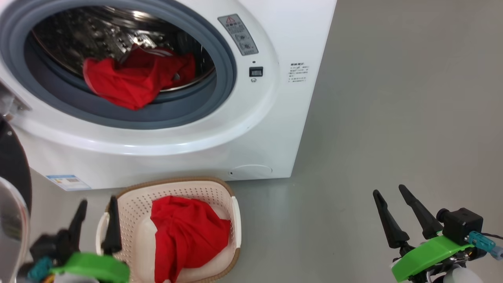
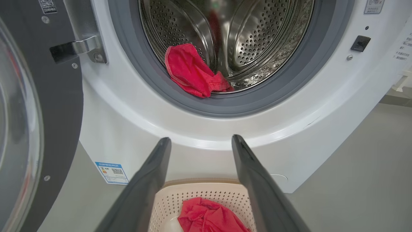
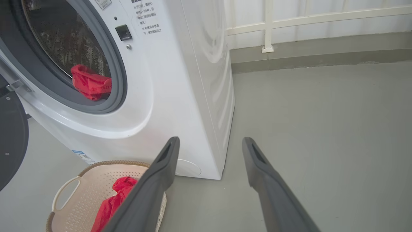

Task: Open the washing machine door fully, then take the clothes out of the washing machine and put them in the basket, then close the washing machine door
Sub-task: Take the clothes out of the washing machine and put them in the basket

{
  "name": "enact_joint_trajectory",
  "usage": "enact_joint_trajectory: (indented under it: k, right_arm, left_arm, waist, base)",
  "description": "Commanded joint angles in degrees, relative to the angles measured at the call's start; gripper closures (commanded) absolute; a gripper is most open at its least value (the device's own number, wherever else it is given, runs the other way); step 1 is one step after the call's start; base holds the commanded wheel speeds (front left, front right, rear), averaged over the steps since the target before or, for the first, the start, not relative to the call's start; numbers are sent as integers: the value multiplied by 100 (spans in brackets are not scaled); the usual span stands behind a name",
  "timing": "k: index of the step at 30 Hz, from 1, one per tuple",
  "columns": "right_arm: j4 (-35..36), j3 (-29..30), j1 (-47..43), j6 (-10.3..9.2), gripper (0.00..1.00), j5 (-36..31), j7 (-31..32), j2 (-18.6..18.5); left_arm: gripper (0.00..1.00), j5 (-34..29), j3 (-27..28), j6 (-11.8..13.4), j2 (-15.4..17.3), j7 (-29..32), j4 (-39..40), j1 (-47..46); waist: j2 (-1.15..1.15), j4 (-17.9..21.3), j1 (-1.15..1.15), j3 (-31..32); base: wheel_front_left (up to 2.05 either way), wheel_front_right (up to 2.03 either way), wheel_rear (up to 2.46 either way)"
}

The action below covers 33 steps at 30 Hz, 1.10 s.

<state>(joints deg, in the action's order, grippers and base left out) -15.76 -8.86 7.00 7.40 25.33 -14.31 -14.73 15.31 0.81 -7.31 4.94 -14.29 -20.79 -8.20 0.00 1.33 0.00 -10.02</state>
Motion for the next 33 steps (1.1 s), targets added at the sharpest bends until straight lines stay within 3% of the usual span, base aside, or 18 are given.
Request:
enact_joint_trajectory:
  k: [1, 18, 33]
  right_arm:
    - [158, -90, 162, 9, 0, 9, -69, -38]
    - [216, -131, 685, 9, 0, -29, -69, 156]
    - [307, -144, 1092, 9, 0, -47, -69, 233]
  left_arm:
    - [0, 7, 106, -17, 208, -71, -105, -506]
    - [0, -322, -366, 74, 428, 409, -2372, -3509]
    - [0, -486, -555, 408, 650, 1049, -4266, -5622]
  waist:
    - [0, 53, 0, -185]
    - [0, 312, 0, -924]
    - [0, 557, 0, -1571]
  base:
    - [0, 0, 0]
    - [0, 0, 0]
    - [0, 0, 0]
